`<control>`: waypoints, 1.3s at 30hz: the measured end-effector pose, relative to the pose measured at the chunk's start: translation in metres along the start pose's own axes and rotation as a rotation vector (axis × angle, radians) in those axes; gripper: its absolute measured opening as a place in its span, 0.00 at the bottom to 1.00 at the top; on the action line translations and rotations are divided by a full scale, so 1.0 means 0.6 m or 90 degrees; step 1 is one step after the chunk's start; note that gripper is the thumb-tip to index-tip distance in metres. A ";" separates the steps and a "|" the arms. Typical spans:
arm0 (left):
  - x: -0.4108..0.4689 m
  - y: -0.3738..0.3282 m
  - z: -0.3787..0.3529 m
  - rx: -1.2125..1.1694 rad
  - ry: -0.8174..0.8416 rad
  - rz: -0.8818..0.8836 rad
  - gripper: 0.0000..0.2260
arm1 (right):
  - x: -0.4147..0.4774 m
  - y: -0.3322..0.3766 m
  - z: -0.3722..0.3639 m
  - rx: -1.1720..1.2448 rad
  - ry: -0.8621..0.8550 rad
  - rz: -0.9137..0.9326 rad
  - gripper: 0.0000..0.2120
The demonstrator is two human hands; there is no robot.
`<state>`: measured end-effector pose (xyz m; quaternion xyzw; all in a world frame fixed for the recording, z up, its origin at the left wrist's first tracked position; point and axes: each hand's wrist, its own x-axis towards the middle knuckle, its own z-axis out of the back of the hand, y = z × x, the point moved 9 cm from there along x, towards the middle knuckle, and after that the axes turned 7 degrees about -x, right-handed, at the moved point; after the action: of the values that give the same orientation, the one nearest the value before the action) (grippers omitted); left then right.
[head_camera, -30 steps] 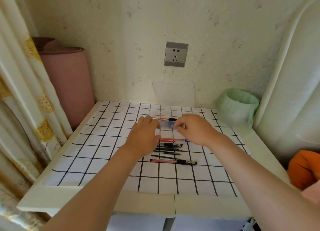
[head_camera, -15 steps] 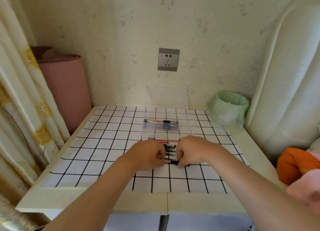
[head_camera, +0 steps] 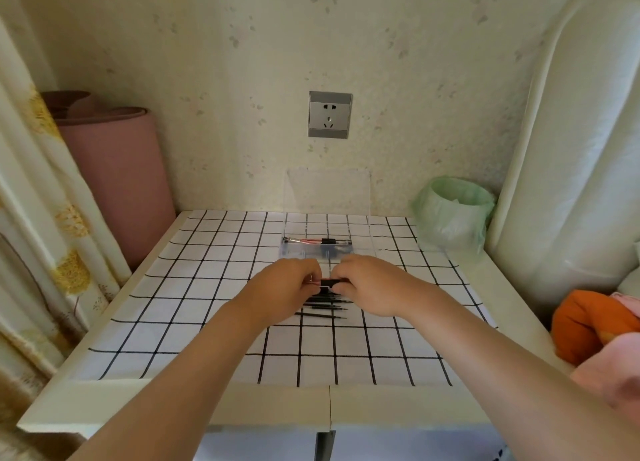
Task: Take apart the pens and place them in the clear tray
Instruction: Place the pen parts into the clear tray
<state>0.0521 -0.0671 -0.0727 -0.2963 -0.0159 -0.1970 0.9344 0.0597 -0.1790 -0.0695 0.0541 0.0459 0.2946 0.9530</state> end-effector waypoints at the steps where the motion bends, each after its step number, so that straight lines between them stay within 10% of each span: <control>1: 0.000 0.001 0.004 -0.012 -0.005 0.000 0.01 | 0.001 0.002 0.001 0.009 -0.001 -0.001 0.11; 9: -0.006 -0.001 0.025 -0.052 -0.026 -0.004 0.03 | 0.001 0.025 0.001 0.022 -0.003 -0.003 0.12; 16: -0.027 0.034 -0.031 -0.088 0.177 0.117 0.04 | 0.000 0.057 -0.081 -0.010 0.153 0.012 0.11; 39: -0.032 0.080 0.031 -0.056 0.094 0.158 0.02 | -0.005 -0.055 -0.034 0.002 0.049 -0.107 0.12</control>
<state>0.0541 -0.0138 -0.0867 -0.3214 0.0983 -0.1017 0.9363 0.0730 -0.2065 -0.0937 0.0399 0.0872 0.2156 0.9718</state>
